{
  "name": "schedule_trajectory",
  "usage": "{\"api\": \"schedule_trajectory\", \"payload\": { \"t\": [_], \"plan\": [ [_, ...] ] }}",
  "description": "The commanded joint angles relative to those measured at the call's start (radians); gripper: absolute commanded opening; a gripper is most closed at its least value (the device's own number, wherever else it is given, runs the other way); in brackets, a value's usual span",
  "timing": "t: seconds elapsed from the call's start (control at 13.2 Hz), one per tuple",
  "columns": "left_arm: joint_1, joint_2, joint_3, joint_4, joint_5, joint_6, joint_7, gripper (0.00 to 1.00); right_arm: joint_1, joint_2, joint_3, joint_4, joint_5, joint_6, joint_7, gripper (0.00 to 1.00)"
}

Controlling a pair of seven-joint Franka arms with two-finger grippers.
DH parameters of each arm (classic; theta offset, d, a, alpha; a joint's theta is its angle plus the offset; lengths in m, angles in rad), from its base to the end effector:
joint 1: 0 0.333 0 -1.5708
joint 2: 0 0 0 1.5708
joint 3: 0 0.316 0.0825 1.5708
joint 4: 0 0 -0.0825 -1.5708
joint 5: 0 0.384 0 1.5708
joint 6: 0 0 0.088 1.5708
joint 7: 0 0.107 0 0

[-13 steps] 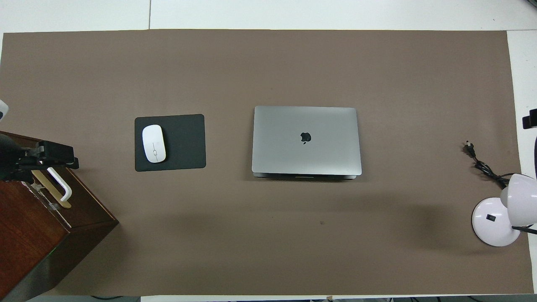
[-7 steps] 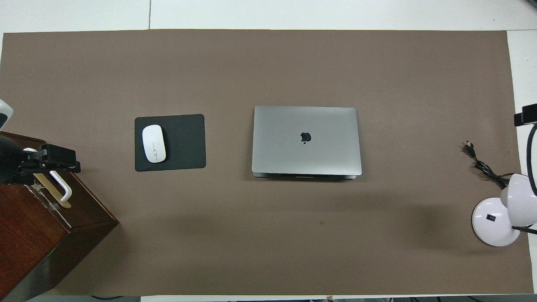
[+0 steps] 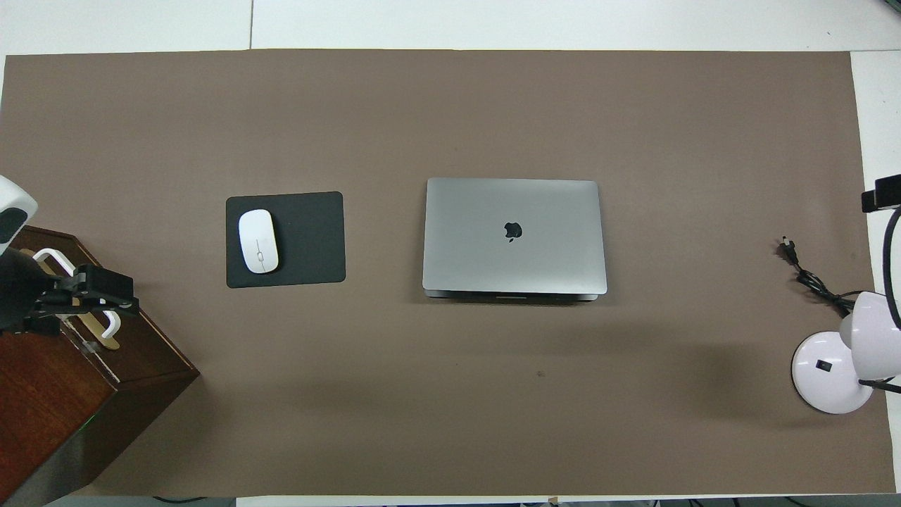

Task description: Close laptop with both arms

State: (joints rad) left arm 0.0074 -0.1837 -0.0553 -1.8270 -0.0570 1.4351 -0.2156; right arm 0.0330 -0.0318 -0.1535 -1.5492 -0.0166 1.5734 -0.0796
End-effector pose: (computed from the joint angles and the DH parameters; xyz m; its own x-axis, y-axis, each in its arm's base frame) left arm 0.4755 -0.0317 0.5903 0.9635 0.1631 -0.2120 0.1672 -0.9859 0.0014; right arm 0.5411 -0.0688 0.6522 0.9977 -0.0409 0.0545 -0.0418 -0.9990 0.0161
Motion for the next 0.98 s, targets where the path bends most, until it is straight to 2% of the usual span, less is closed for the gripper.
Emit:
{"api": "schedule_trajectory", "payload": {
  "t": [0.0,0.38,0.91],
  "plan": [
    [0.003,-0.025,0.006,-0.014,-0.003,-0.007,0.015,1.00,-0.002,-0.023,0.002,-0.031,0.015,0.005,-0.003,1.00],
    [0.031,-0.025,0.006,-0.014,-0.003,-0.005,0.013,1.00,-0.002,-0.023,0.002,-0.029,0.015,-0.001,0.001,1.00],
    [0.017,-0.025,0.003,-0.014,-0.003,-0.002,0.012,1.00,-0.002,-0.025,0.002,-0.029,0.015,-0.012,0.001,1.00]
  ]
}}
